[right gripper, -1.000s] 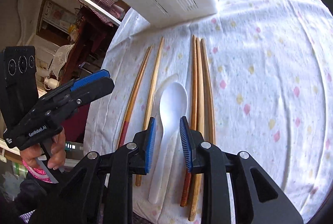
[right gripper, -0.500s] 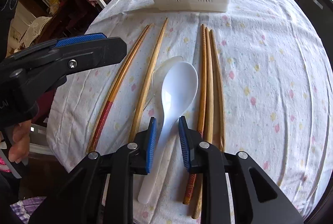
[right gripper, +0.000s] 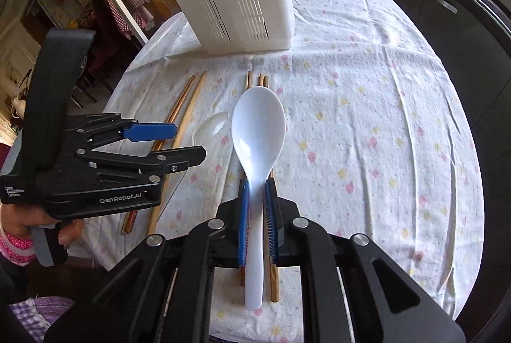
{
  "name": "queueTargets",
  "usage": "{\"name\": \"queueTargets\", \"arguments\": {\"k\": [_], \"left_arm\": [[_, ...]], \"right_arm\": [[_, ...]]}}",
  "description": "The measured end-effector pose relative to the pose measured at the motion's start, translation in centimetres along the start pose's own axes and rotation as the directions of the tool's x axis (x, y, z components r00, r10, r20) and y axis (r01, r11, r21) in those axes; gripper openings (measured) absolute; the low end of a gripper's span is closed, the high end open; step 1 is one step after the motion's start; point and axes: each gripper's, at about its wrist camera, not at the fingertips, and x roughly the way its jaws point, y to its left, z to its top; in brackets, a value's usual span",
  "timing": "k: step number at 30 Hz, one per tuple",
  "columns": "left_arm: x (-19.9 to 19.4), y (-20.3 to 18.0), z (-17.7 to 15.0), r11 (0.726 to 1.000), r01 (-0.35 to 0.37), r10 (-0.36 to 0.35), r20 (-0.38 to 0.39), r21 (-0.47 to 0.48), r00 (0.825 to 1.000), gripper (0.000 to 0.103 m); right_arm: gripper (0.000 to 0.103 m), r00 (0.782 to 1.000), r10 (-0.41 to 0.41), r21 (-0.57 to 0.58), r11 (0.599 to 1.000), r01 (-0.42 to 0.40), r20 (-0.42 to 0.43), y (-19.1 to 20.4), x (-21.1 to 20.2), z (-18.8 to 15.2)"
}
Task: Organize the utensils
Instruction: 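Grasp the white plastic spoon with the right gripper and lift it, then grasp the clear plastic spoon with the left gripper and lift it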
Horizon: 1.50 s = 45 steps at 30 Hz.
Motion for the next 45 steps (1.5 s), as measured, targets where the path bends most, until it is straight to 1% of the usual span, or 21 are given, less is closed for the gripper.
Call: {"name": "queueTargets", "arguments": {"k": [5,10,13,17,19,21,22,23,24,25,26,29,35,37,38,39,40,41,43,44,45], "left_arm": [[-0.2,1.2,-0.3,0.999,-0.048,0.048,-0.033,-0.013,0.998,0.051],[-0.4,0.9,0.0,0.996,-0.088,0.088,-0.050,0.003,0.995,0.053],[-0.5,0.3,0.2,0.993,-0.115,0.116,-0.053,0.020,0.992,0.062],[0.3,-0.2,0.3,0.985,-0.172,0.174,-0.092,0.032,0.980,0.065],[0.5,-0.5,0.3,0.982,-0.184,0.187,-0.095,0.035,0.978,0.066],[0.3,-0.4,0.3,0.983,-0.182,0.183,-0.101,0.017,0.978,0.063],[0.2,-0.4,0.3,0.982,-0.186,0.186,-0.097,0.013,0.978,0.059],[0.1,-0.6,0.4,0.985,-0.169,0.170,-0.092,0.013,0.981,0.046],[0.1,-0.7,0.3,0.989,-0.150,0.150,-0.096,0.006,0.984,0.028],[0.1,-0.8,0.4,0.991,-0.134,0.133,-0.105,-0.002,0.986,0.021],[0.1,-0.9,0.5,0.991,-0.133,0.132,-0.108,0.001,0.985,0.017],[0.2,-1.1,0.6,0.991,-0.130,0.130,-0.107,0.000,0.986,0.017],[-0.3,-0.1,1.0,0.994,-0.101,0.097,-0.105,-0.035,0.990,0.011],[-0.3,0.0,1.1,0.995,-0.098,0.093,-0.116,-0.034,0.989,0.011],[-0.3,0.2,1.2,0.994,-0.099,0.094,-0.123,-0.036,0.988,0.017],[-0.2,0.5,1.3,0.993,-0.107,0.101,-0.124,-0.043,0.987,0.035],[-0.4,0.8,1.3,0.993,-0.107,0.101,-0.115,-0.049,0.988,0.043],[-0.6,0.8,1.3,0.993,-0.110,0.104,-0.103,-0.049,0.989,0.045],[-1.1,0.6,1.2,0.994,-0.103,0.098,-0.088,-0.045,0.991,0.041],[-1.3,0.5,1.1,0.995,-0.093,0.089,-0.084,-0.045,0.992,0.029],[-1.4,0.4,1.1,0.995,-0.086,0.082,-0.088,-0.040,0.993,0.021]], "right_arm": [[0.011,1.000,0.019,0.003,1.000,-0.019,0.011,-0.1,-0.6,0.1],[0.011,1.000,0.023,0.005,1.000,-0.023,0.017,-0.1,-0.7,0.2],[0.011,1.000,0.026,0.011,1.000,-0.026,0.015,-0.3,-0.7,0.2],[0.011,0.999,0.036,0.004,0.999,-0.036,0.020,-0.1,-0.7,0.4],[0.011,0.999,0.047,0.004,0.999,-0.047,0.023,0.0,-0.8,0.4],[0.011,0.998,0.053,0.005,0.999,-0.054,0.026,-0.1,-0.9,0.5],[0.011,0.998,0.055,0.007,0.998,-0.055,0.027,-0.1,-1.0,0.5],[0.011,0.998,0.057,0.009,0.998,-0.058,0.029,-0.1,-1.1,0.6],[0.011,0.998,0.061,0.012,0.998,-0.061,0.031,-0.2,-1.1,0.6],[0.011,0.997,0.063,0.014,0.998,-0.064,0.033,-0.3,-1.2,0.6],[0.011,0.997,0.065,0.017,0.998,-0.065,0.036,-0.4,-1.3,0.6],[0.011,0.997,0.067,0.025,0.997,-0.068,0.044,-0.6,-1.7,0.4],[0.011,0.996,0.072,0.034,0.997,-0.074,0.056,-0.9,-2.1,0.4],[0.011,0.996,0.074,0.032,0.997,-0.076,0.057,-0.9,-2.1,0.4],[0.011,0.995,0.076,0.030,0.996,-0.078,0.056,-0.8,-2.1,0.4],[0.011,0.995,0.078,0.029,0.996,-0.079,0.056,-0.8,-2.1,0.4],[0.011,0.995,0.079,0.029,0.996,-0.081,0.056,-0.7,-2.1,0.4],[0.011,0.995,0.081,0.029,0.996,-0.082,0.056,-0.8,-2.0,0.4],[0.011,0.995,0.081,0.030,0.996,-0.083,0.055,-0.8,-1.9,0.5],[0.011,0.995,0.081,0.030,0.996,-0.082,0.054,-0.8,-1.9,0.5],[0.011,0.995,0.082,0.030,0.996,-0.083,0.053,-0.8,-1.8,0.5]]}}
